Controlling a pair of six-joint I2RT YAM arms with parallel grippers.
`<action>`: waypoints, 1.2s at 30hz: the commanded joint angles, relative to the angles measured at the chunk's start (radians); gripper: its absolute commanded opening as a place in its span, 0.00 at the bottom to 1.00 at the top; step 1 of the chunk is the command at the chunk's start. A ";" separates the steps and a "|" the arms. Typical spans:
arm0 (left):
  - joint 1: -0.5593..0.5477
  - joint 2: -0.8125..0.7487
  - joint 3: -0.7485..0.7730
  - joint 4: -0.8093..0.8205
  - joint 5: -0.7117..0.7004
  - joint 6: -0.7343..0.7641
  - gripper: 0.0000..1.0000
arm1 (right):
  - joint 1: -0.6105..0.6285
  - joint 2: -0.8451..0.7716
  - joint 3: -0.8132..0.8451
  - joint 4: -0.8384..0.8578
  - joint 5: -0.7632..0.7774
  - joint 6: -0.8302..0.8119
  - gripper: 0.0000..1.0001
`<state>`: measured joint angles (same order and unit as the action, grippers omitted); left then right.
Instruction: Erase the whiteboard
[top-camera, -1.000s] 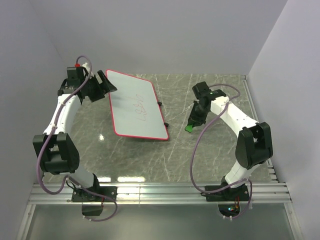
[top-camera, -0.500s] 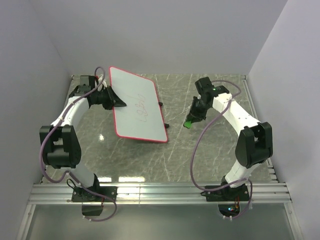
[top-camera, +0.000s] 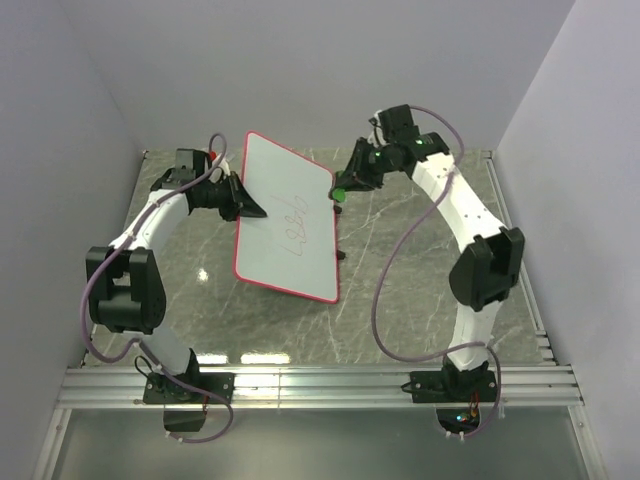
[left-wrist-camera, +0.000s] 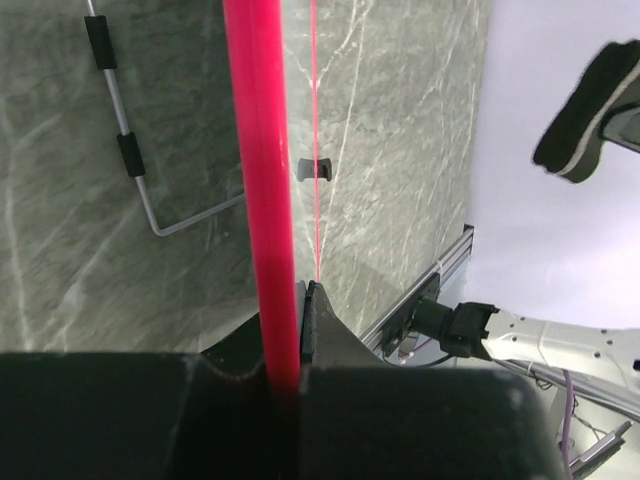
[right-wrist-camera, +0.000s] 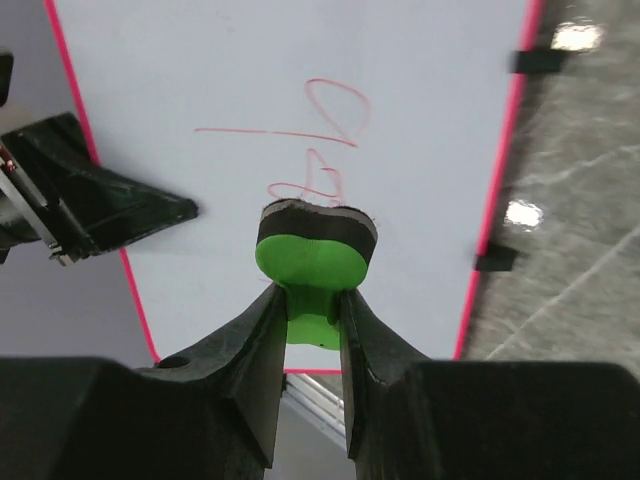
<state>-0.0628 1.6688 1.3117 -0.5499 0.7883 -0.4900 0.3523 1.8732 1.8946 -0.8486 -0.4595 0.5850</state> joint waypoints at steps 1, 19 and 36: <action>-0.100 0.072 0.000 -0.065 -0.121 0.131 0.00 | 0.065 0.088 0.156 0.010 -0.080 -0.011 0.00; -0.200 0.115 0.037 -0.117 -0.103 0.177 0.00 | 0.218 0.377 0.328 0.074 -0.085 0.110 0.00; -0.207 0.146 0.058 -0.117 -0.121 0.176 0.00 | 0.126 0.320 -0.132 0.036 0.097 0.047 0.00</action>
<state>-0.1711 1.7550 1.4197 -0.6155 0.7815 -0.4767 0.4477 2.1654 1.8809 -0.7979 -0.4774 0.6781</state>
